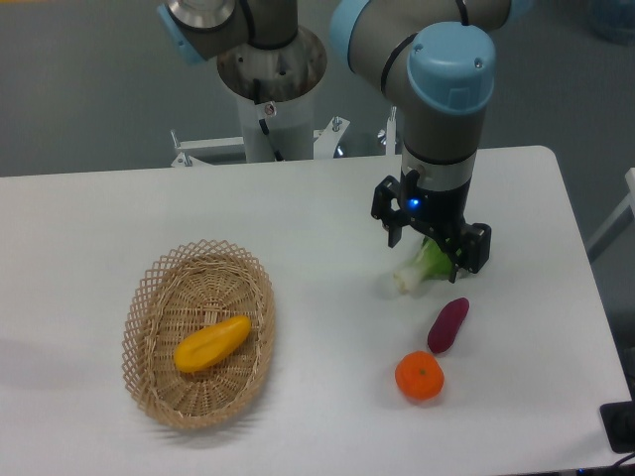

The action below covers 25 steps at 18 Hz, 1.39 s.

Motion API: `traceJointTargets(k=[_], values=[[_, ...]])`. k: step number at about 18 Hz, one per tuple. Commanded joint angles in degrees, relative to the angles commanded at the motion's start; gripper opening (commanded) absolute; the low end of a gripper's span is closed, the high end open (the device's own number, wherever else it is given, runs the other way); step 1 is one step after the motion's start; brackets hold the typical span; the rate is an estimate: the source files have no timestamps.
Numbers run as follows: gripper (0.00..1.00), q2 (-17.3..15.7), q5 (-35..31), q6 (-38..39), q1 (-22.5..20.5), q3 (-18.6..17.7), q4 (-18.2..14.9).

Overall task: Pick up the mango from the basket
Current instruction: 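Move the open gripper over the wicker basket above the yellow mango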

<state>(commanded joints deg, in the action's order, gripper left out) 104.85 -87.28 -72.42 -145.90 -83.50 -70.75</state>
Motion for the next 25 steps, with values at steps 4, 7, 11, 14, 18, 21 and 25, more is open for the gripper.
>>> traceJointTargets(k=[4,7,11,14,18,21,25], values=[[1.0,-1.1,0.2,0.1,-0.1,-2.5,0.6],[1.0,-1.8,0.2,0.3,0.2,-3.6,0.7],[1.0,-3.8,0.2,1.1,0.9,-5.9,1.0],[1.0,-5.1,0.2,3.8,2.3,-9.0,4.3],[1.0,-7.0,0.2,6.9,3.6,-13.4,8.5],[1.0,-7.8,0.2,9.2,5.4,-15.6,10.9],[1.0,-7.9,0.0,13.1,7.8,-18.0,12.2]])
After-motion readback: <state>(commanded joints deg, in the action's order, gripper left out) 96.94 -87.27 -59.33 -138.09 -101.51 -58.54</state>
